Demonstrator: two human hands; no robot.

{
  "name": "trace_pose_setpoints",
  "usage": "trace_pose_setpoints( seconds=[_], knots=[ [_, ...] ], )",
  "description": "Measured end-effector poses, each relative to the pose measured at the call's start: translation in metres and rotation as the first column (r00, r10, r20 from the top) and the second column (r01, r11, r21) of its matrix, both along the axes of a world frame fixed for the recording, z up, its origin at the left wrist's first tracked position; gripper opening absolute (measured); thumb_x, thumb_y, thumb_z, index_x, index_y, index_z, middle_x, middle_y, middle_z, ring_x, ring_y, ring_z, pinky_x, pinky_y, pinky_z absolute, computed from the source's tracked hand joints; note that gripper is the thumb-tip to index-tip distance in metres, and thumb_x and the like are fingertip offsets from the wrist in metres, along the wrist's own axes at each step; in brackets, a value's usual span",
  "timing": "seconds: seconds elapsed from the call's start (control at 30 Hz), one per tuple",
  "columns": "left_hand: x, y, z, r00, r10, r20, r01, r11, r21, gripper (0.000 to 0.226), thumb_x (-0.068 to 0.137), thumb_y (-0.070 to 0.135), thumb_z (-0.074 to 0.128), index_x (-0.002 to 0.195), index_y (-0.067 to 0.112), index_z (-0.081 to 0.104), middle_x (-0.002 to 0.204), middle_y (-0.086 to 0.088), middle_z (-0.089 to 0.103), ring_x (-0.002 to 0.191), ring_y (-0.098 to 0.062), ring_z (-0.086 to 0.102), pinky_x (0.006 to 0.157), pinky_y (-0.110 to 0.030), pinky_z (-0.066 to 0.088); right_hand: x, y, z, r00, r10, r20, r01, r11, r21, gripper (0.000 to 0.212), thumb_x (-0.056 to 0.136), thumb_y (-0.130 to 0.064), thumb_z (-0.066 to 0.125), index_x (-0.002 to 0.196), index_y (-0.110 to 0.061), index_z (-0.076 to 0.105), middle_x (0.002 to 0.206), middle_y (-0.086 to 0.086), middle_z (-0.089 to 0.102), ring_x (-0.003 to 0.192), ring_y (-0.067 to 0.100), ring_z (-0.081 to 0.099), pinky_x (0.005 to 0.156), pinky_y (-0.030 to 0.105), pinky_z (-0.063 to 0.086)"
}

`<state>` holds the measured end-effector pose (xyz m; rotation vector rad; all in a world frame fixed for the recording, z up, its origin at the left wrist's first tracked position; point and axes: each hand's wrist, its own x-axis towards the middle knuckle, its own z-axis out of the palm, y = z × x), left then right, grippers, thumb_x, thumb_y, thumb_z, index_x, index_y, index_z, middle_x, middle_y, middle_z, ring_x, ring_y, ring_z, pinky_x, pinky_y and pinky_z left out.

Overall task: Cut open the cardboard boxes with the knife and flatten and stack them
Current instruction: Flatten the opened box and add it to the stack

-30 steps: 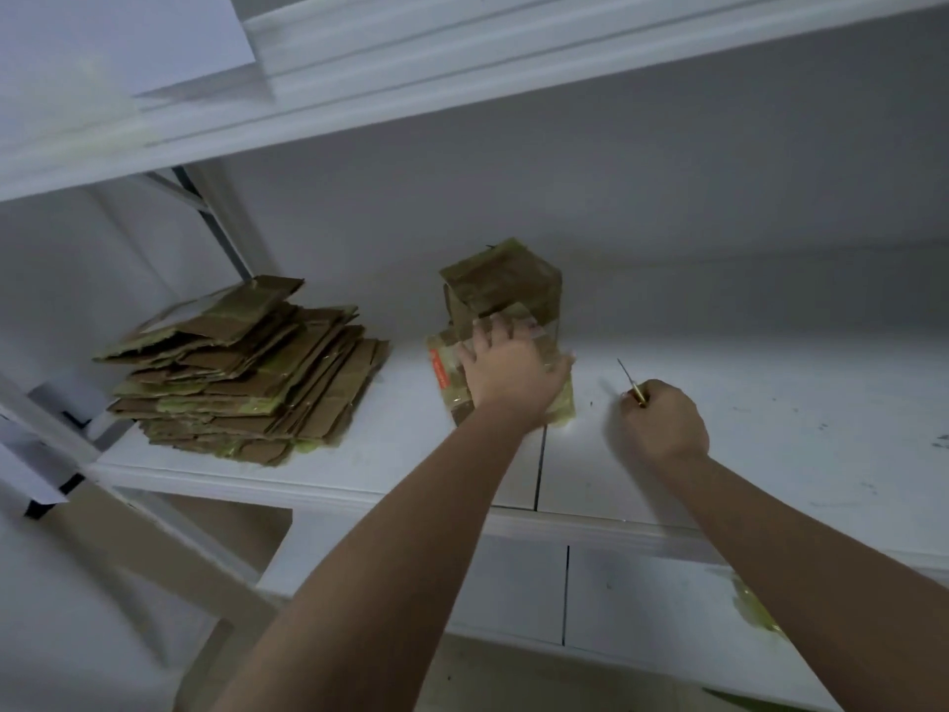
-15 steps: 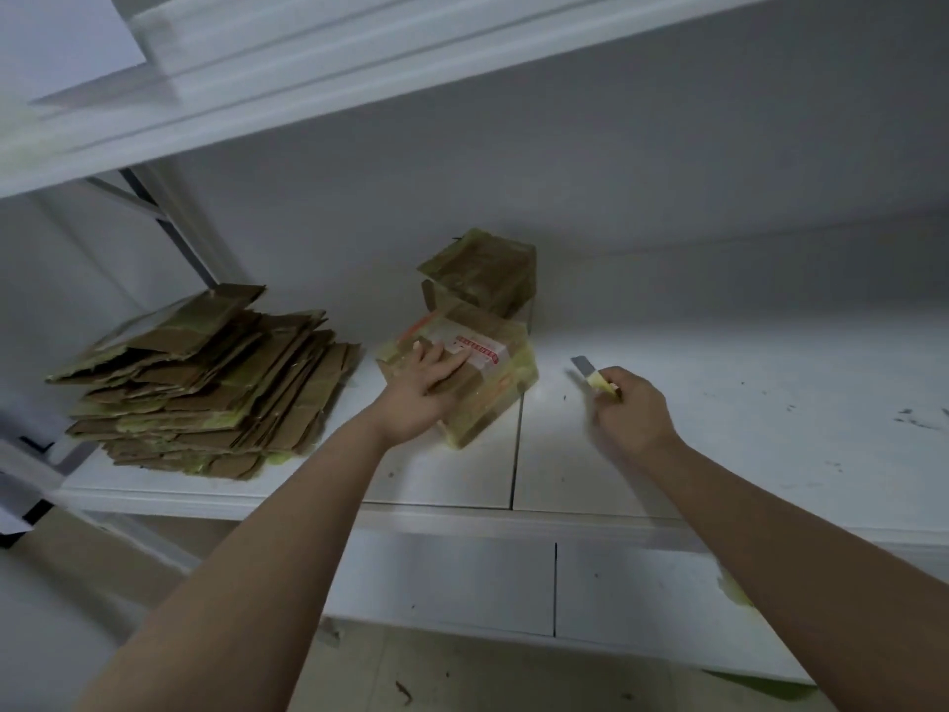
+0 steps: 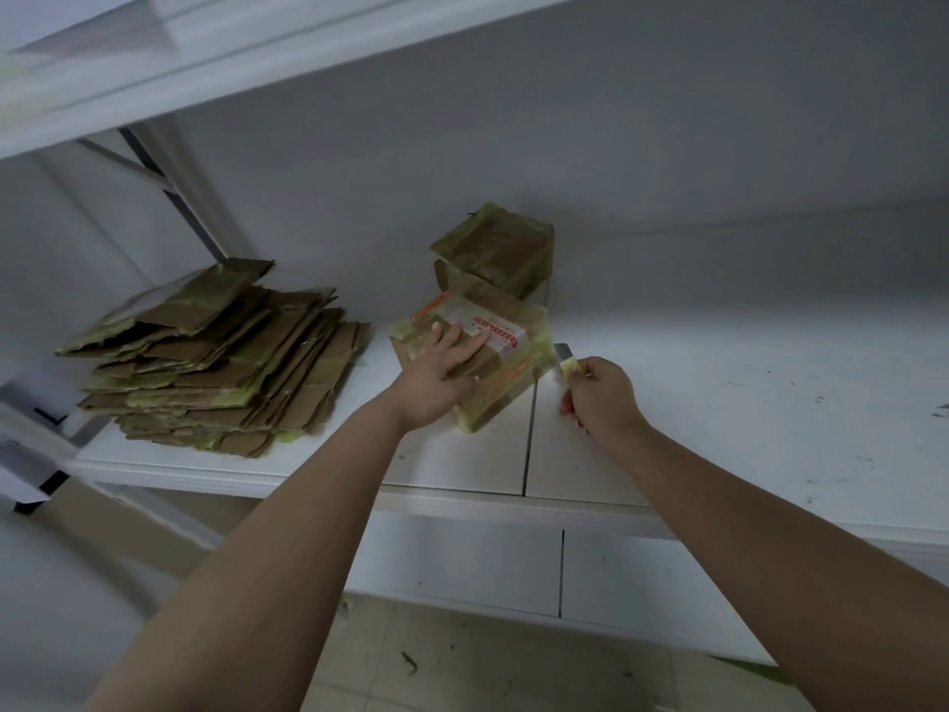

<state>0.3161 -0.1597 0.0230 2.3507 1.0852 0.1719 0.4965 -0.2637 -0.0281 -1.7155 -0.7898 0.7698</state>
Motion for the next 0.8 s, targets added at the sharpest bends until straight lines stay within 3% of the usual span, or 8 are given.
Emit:
trace_pose_setpoints(
  seconds=[0.1,0.2,0.33,0.43,0.5,0.6,0.8],
  knots=[
    [-0.001,-0.002,0.001,1.0,-0.001,-0.01,0.001,1.0,0.011,0.058,0.098,0.026,0.049,0.147,0.044,0.023,0.162,0.001,0.002,0.148,-0.019,-0.012,0.118,-0.053,-0.004,-0.005,0.006,0.001,1.0,-0.015,-0.024,0.015,1.0,-0.008,0.024,0.097,-0.009,0.038,0.08,-0.009,0.054,0.063,0.009,0.059,0.046,0.013,0.045,0.045,0.023,0.033],
    [0.005,-0.007,0.003,0.988,0.014,-0.154,0.006,0.991,0.132,0.052,0.101,0.036,0.039,0.148,0.047,0.018,0.162,0.005,0.002,0.149,-0.018,-0.008,0.114,-0.058,-0.012,-0.007,0.016,0.003,0.997,-0.05,-0.059,0.049,0.999,-0.02,0.022,0.096,-0.005,0.037,0.084,-0.005,0.056,0.072,0.014,0.059,0.049,0.013,0.046,0.041,0.02,0.034],
    [0.012,-0.017,0.009,0.955,0.028,-0.296,0.063,0.954,0.292,0.045,0.102,0.048,0.025,0.147,0.05,0.019,0.161,0.01,0.007,0.147,-0.019,0.007,0.114,-0.051,-0.008,0.001,0.039,0.01,0.994,-0.073,-0.076,0.07,0.997,-0.044,0.021,0.092,0.0,0.039,0.088,-0.001,0.06,0.081,0.018,0.061,0.055,0.016,0.049,0.042,0.022,0.038],
    [0.014,-0.02,0.006,0.97,0.028,-0.241,0.025,0.977,0.214,0.044,0.103,0.048,0.022,0.147,0.05,0.019,0.161,0.011,0.006,0.148,-0.02,0.004,0.115,-0.048,-0.004,0.013,0.05,0.013,0.997,-0.039,-0.061,0.033,0.994,-0.101,0.019,0.088,0.003,0.043,0.078,-0.004,0.057,0.071,0.014,0.056,0.053,0.019,0.046,0.046,0.026,0.035],
    [0.015,-0.02,0.001,0.982,0.017,-0.189,0.014,0.987,0.158,0.045,0.103,0.047,0.02,0.147,0.049,0.016,0.162,0.01,0.0,0.149,-0.021,-0.005,0.115,-0.053,-0.008,0.021,0.051,0.013,0.997,-0.018,-0.074,0.009,0.993,-0.122,0.017,0.088,0.002,0.045,0.082,-0.002,0.06,0.064,0.011,0.051,0.052,0.019,0.044,0.046,0.026,0.034],
    [0.016,-0.017,-0.003,0.985,0.004,-0.174,0.022,0.989,0.148,0.045,0.103,0.047,0.018,0.148,0.048,0.013,0.162,0.009,-0.003,0.148,-0.022,-0.01,0.114,-0.055,-0.011,0.02,0.049,0.012,0.996,0.042,-0.075,-0.051,0.99,-0.129,0.016,0.088,0.0,0.049,0.089,0.002,0.064,0.063,0.01,0.051,0.051,0.018,0.043,0.045,0.025,0.032],
    [0.016,-0.015,-0.003,0.981,0.016,-0.194,0.015,0.988,0.153,0.046,0.102,0.049,0.018,0.148,0.048,0.013,0.162,0.009,-0.003,0.148,-0.02,-0.009,0.114,-0.055,-0.009,-0.015,0.029,0.006,0.981,0.177,-0.077,-0.187,0.97,-0.154,0.017,0.09,-0.007,0.045,0.083,-0.004,0.06,0.062,0.008,0.051,0.047,0.016,0.042,0.039,0.02,0.029]
  ],
)
